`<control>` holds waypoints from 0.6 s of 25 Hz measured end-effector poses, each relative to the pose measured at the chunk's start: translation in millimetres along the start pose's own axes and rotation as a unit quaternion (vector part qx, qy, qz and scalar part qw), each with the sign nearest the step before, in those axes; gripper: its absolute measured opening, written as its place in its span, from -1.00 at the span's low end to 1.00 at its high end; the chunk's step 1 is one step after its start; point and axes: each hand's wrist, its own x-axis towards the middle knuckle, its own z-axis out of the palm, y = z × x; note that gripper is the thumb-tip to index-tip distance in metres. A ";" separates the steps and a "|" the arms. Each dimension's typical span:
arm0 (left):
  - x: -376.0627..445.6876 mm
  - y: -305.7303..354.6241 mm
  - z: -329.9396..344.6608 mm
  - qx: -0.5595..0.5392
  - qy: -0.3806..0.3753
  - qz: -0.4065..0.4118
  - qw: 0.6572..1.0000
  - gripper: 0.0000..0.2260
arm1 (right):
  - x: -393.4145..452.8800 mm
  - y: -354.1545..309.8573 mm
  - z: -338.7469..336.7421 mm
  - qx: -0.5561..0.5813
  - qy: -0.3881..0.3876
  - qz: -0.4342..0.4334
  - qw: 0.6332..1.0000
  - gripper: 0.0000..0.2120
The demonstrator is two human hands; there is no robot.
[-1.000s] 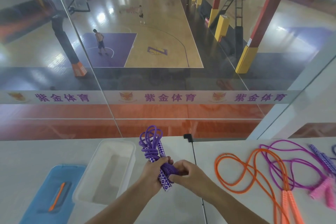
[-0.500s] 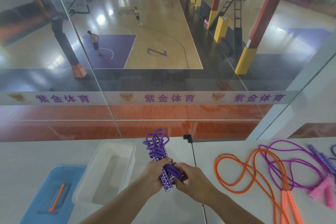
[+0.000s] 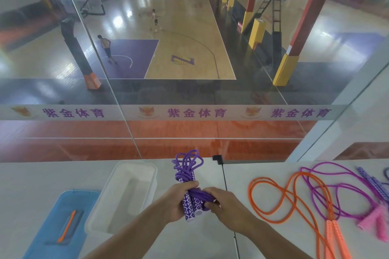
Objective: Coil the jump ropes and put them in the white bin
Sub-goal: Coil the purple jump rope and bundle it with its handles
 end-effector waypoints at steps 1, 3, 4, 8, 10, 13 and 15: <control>-1.0 -0.8 1.2 -0.009 -0.006 0.001 1.000 -0.75 | 2.6 5.4 0.1 -0.017 0.036 -0.008 0.999 -0.75; -1.4 -3.2 2.5 -0.032 -0.021 0.004 0.999 -0.65 | 6.1 13.7 2.3 -0.047 0.093 -0.014 0.994 -0.75; -0.9 -3.9 2.8 -0.043 -0.018 0.009 0.999 -0.63 | 6.1 13.9 4.1 -0.061 0.110 0.010 0.992 -0.69; 3.9 -4.8 5.2 -0.089 0.035 0.058 0.994 -0.77 | -2.0 -14.1 10.7 0.101 0.081 0.237 0.963 -0.54; 6.0 -4.3 5.6 -0.097 0.038 0.068 0.992 -0.82 | -3.7 -25.1 10.8 0.239 -0.014 0.303 0.922 -0.44; 8.7 -7.1 2.3 -0.073 0.029 0.065 0.995 -0.79 | -6.0 -24.9 15.3 0.235 -0.041 0.244 0.940 -0.55; 11.7 -10.2 1.6 -0.073 0.047 0.086 0.993 -0.80 | -6.5 -20.8 19.2 0.109 -0.022 0.201 0.973 -0.59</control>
